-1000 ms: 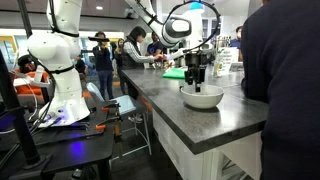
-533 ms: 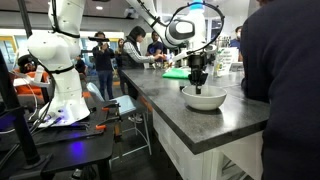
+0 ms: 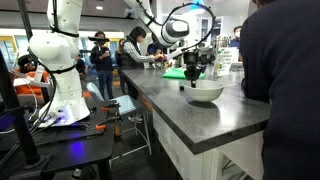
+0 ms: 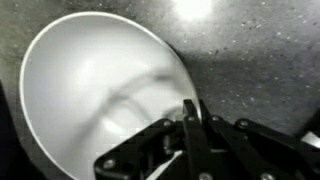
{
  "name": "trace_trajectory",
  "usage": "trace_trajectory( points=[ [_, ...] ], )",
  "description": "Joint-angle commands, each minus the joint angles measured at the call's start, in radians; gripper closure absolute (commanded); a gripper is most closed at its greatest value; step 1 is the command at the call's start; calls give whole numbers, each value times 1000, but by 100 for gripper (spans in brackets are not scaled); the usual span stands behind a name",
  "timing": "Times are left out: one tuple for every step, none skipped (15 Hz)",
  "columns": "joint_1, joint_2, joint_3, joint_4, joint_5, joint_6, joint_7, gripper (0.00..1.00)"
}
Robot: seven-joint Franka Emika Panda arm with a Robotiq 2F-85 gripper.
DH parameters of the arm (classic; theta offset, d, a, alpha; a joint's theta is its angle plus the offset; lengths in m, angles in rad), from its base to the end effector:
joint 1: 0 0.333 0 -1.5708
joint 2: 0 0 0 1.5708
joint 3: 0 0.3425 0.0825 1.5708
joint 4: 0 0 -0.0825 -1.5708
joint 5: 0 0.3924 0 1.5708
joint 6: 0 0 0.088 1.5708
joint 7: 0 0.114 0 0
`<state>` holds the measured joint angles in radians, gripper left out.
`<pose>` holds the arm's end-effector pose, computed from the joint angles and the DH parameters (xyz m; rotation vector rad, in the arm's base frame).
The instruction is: Move the white bowl to the left
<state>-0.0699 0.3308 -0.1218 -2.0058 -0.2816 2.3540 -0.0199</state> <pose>0.6081 -0.1202 0.3073 2.9004 0.0477 -0.0132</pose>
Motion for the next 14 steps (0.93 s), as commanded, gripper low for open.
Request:
trace_trajectory(
  points=[
    [57, -111, 11, -107, -69, 7, 68, 99],
    [73, -136, 25, -133, -82, 16, 60, 99],
    [89, -160, 36, -153, -106, 18, 60, 99],
    [101, -185, 53, -173, -127, 27, 42, 99],
    [114, -203, 69, -185, -153, 29, 28, 99],
    [124, -227, 86, -199, -177, 33, 17, 99],
    [135, -241, 107, -211, -196, 36, -6, 99],
    [143, -257, 128, -222, -200, 36, -30, 99],
    [152, -268, 146, -235, -209, 48, -47, 99],
    [159, -275, 168, -245, -185, 59, -89, 99],
    [168, -274, 183, -254, -190, 84, -106, 99],
    [175, -278, 201, -270, -173, 115, -142, 99],
    [181, -269, 213, -278, -173, 148, -160, 99],
    [186, -265, 226, -288, -164, 189, -193, 99]
  ],
)
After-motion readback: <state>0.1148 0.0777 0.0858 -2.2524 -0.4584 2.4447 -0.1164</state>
